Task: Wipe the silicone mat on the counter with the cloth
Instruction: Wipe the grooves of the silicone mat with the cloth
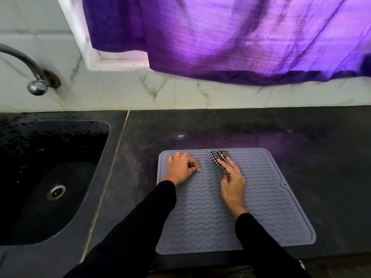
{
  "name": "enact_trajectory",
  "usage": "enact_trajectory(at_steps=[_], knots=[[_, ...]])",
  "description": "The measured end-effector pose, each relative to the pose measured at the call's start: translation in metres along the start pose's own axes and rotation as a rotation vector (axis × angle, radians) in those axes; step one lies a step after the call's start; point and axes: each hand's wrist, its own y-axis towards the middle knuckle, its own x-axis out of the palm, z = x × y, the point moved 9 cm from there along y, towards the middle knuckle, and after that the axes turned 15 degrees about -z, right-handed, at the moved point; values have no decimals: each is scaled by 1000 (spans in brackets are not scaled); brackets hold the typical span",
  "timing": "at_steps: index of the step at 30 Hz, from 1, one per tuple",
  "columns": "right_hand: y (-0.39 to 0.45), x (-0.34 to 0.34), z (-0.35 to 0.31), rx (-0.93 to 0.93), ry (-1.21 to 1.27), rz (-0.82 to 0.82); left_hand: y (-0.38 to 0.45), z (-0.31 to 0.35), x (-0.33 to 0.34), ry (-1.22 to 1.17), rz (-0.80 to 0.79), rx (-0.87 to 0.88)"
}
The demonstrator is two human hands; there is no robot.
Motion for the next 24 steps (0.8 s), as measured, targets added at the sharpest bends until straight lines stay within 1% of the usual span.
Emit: enact_trajectory(at_steps=[3, 5, 6, 9, 10, 15, 18, 23, 24], knots=[[0, 2, 1, 4, -7, -10, 0, 13, 4, 170, 19, 100], [0, 3, 2, 7, -11, -15, 0, 17, 9, 229, 26, 146], [0, 4, 3, 8, -12, -19, 0, 16, 11, 212, 29, 144], [0, 4, 2, 5, -13, -22, 1, 6, 9, 11, 59, 69], [0, 3, 2, 4, -11, -21, 2, 5, 9, -14, 64, 55], [0, 5, 4, 20, -19, -28, 6, 12, 11, 63, 78, 19], [1, 6, 5, 15, -14, -33, 10, 18, 11, 174, 67, 23], [1, 5, 5, 14, -21, -31, 12, 32, 17, 446, -6, 48], [1, 5, 5, 16, -18, -36, 8, 27, 15, 440, 6, 34]])
